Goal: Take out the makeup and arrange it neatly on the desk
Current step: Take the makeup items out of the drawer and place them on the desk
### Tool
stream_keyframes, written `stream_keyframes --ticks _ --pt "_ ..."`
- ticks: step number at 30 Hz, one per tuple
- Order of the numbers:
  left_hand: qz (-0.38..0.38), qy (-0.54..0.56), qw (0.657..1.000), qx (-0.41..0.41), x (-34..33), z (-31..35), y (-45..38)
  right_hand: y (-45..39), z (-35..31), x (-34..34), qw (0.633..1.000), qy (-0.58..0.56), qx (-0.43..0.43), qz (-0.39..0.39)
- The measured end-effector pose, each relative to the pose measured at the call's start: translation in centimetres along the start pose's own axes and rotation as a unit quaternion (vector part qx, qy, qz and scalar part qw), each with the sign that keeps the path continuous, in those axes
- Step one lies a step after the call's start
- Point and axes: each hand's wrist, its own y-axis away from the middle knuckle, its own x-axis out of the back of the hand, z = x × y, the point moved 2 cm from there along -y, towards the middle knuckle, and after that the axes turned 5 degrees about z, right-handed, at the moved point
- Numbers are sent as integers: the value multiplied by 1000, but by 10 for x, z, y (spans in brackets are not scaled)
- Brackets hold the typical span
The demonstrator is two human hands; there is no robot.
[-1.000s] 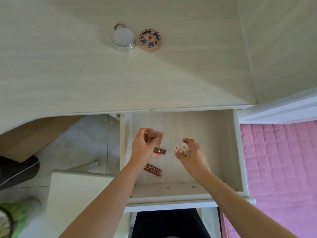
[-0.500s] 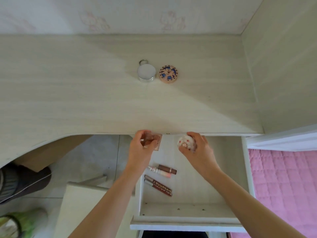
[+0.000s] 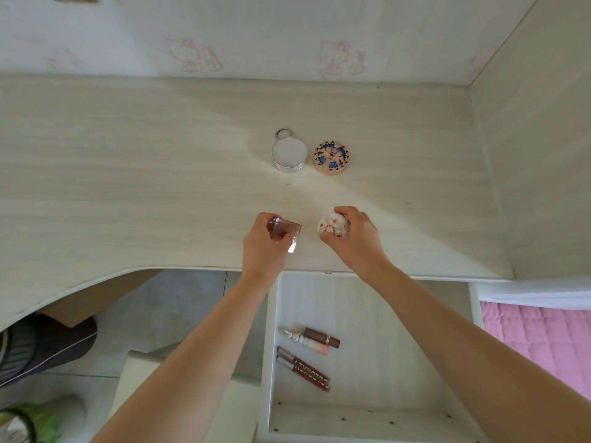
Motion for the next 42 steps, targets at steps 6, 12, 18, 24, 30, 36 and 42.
stream_keyframes --ticks 6,12,18,24,30,36,42 --pt "2 -4 1000 12 -7 5 -9 -15 -3 -9 1000 10 -1 -13" --pt "13 -96 995 -33 -15 -4 -12 -24 -3 -11 999 27 1 -18" --pt "42 -253 959 -117 -20 -15 -12 -24 14 -9 989 120 83 11" --pt "42 -285 944 -162 -21 -20 -5 -18 16 -10 975 165 146 34" --pt "-7 -289 896 -338 -9 -44 15 6 26 -16 925 228 300 49" --pt "-35 -335 876 -345 -14 -49 8 1 24 -19 943 185 271 64" --pt "-22 -361 877 -317 -37 -34 -13 -26 11 -20 945 176 267 74"
